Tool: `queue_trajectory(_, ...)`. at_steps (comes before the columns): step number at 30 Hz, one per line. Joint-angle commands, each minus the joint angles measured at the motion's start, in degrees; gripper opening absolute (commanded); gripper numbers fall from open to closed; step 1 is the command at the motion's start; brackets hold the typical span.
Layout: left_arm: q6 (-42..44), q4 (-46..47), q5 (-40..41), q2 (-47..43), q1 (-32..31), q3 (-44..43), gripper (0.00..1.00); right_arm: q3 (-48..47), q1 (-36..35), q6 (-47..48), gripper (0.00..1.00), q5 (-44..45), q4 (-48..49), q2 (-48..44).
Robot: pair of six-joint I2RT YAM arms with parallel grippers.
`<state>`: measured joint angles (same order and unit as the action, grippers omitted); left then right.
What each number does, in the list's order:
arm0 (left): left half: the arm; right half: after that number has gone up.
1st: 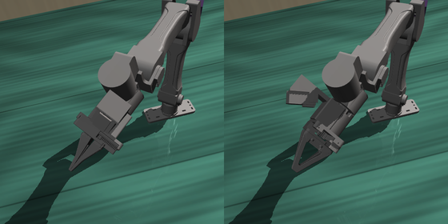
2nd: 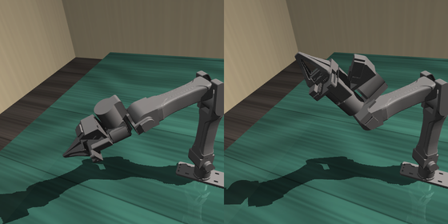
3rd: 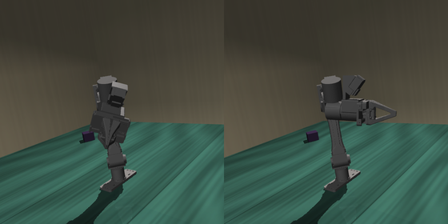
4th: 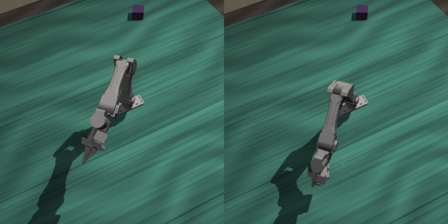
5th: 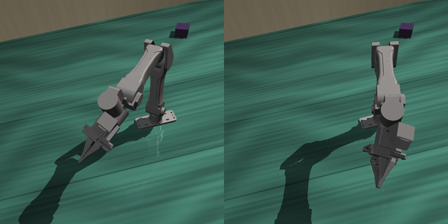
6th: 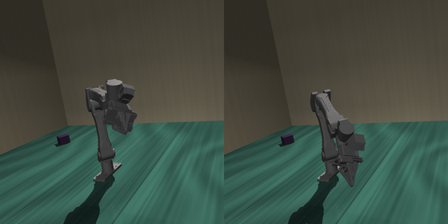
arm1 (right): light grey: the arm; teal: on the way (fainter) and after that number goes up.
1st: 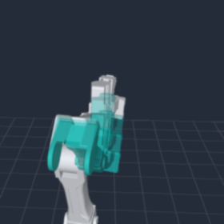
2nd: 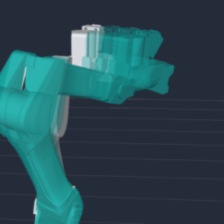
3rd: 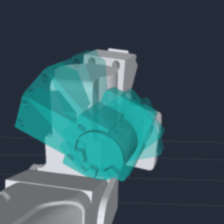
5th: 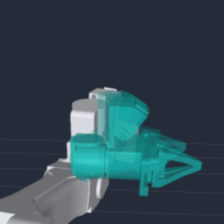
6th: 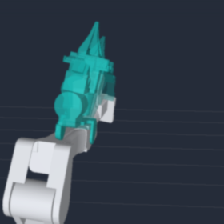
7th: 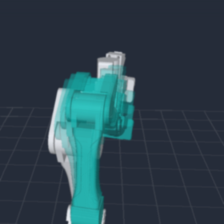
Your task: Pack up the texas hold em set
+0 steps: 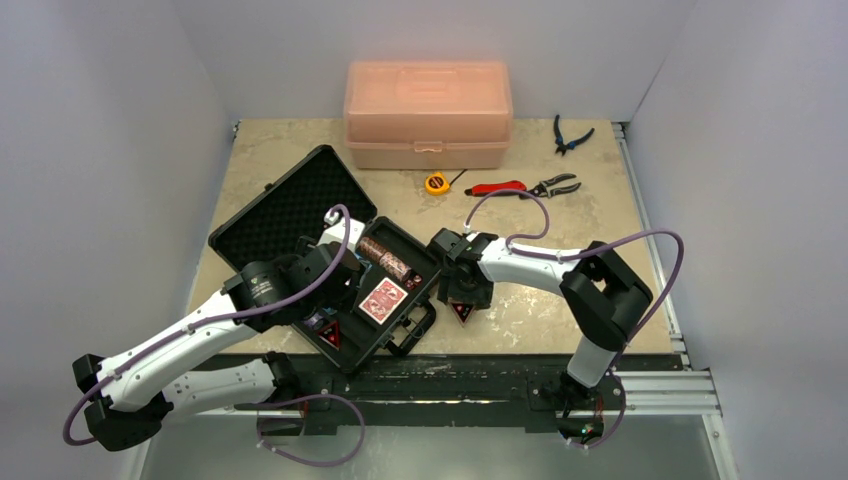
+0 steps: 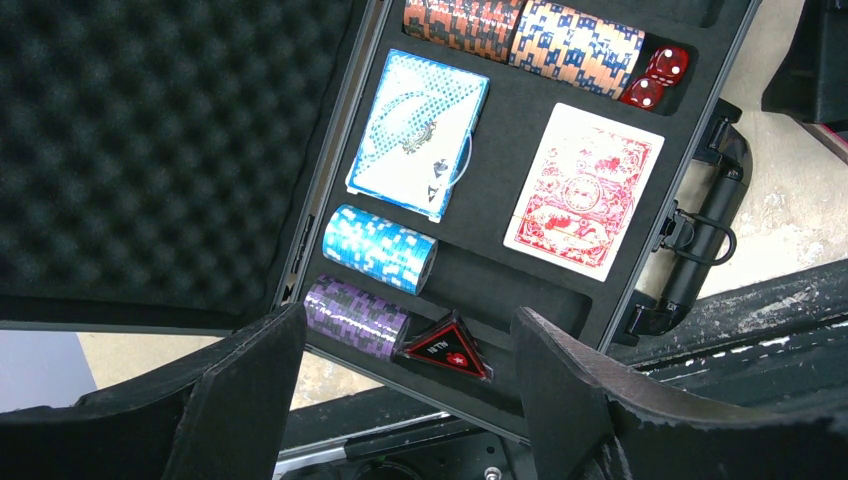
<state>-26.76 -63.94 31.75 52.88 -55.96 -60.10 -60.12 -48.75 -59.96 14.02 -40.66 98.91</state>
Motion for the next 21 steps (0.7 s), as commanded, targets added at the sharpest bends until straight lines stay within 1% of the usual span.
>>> queue_trajectory(1, 0.5, 0.6, 0.8, 0.1, -0.2, 0.3, 0.74, -0.6, -0.3, 1.6, 0.49, 3.2, 0.2, -1.1)
queue_trajectory(9, 0.4, 0.4, 1.2, 0.6, -0.2, 0.3, 0.74, -2.1, -0.3, 4.2, 0.48, 6.0, -1.6, -3.5)
queue_trajectory(21, 0.2, 0.1, 1.8, 1.6, -0.2, 0.2, 0.74, -2.4, -0.3, 5.5, 0.46, 6.2, -2.3, -6.6)
